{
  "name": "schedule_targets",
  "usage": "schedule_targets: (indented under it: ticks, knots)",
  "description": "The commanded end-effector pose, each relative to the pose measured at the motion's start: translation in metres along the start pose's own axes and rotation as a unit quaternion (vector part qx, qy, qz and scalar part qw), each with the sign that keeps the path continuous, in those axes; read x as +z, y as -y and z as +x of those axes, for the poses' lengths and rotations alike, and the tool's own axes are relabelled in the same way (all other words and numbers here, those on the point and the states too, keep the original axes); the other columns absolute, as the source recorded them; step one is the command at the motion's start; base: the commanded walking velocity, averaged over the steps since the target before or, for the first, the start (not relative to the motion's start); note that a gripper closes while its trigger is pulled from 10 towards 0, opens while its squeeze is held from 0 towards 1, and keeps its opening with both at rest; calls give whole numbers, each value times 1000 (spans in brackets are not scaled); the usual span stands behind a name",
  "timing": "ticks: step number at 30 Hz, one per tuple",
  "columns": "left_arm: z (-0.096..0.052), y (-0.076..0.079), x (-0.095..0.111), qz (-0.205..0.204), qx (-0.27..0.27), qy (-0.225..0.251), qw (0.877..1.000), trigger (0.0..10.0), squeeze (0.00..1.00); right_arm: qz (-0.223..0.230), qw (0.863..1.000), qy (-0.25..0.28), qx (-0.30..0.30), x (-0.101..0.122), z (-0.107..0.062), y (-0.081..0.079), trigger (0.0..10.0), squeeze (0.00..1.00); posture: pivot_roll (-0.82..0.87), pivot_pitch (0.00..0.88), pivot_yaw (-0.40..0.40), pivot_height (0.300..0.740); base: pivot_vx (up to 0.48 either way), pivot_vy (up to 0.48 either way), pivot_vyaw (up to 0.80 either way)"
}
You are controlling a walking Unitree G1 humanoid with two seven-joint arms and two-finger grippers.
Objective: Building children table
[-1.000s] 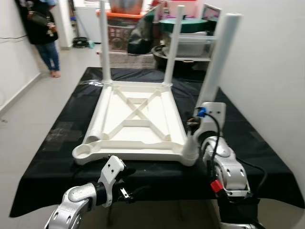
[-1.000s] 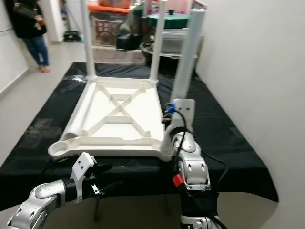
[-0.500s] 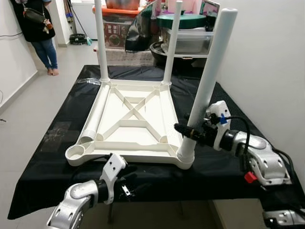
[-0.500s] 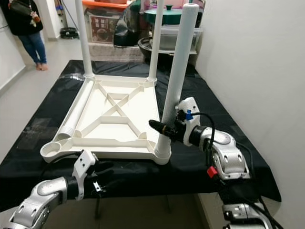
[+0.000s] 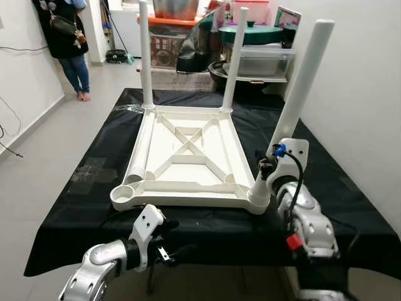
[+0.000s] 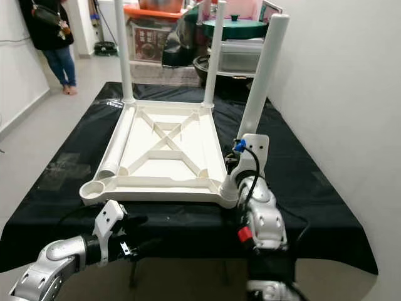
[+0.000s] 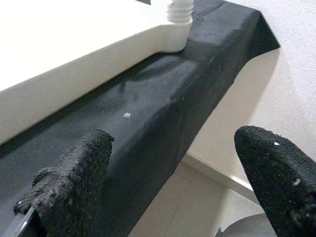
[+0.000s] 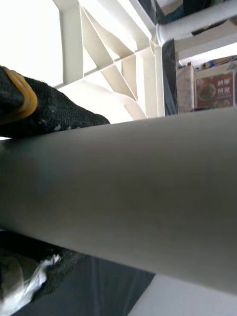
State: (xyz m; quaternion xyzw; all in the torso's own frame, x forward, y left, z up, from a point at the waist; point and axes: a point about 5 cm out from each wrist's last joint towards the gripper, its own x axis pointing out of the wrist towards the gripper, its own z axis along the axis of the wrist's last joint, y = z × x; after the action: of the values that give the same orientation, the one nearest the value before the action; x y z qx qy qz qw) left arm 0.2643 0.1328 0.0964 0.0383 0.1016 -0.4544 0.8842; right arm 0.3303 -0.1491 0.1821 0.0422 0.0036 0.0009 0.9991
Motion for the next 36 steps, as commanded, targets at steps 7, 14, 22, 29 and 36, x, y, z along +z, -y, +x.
schedule_targets:
  ticks: [7,14,22,29,36]
  knots:
    - [2,-2,2,6,-6,-6,1000,10000,0,-20,972,37,232,31,14,-3,10000,686,36,0,-84,740,0,0,0]
    - [3,-2,2,6,-3,-4,1000,10000,0,-81,936,30,341,43,12,24,2667,0,46,0,-97,740,0,0,0]
    - [0,0,1,5,-1,-3,1000,10000,0,-94,969,-45,224,18,26,36,0,0,55,0,-100,740,0,0,0]
    - [0,0,1,6,-3,-3,1000,10000,0,-3,999,-20,-49,0,11,18,0,0,56,0,-87,740,0,0,0]
    - [0,-2,3,9,-2,-3,1000,10000,0,-2,997,-31,-69,5,10,11,10000,0,48,0,-93,740,0,0,0]
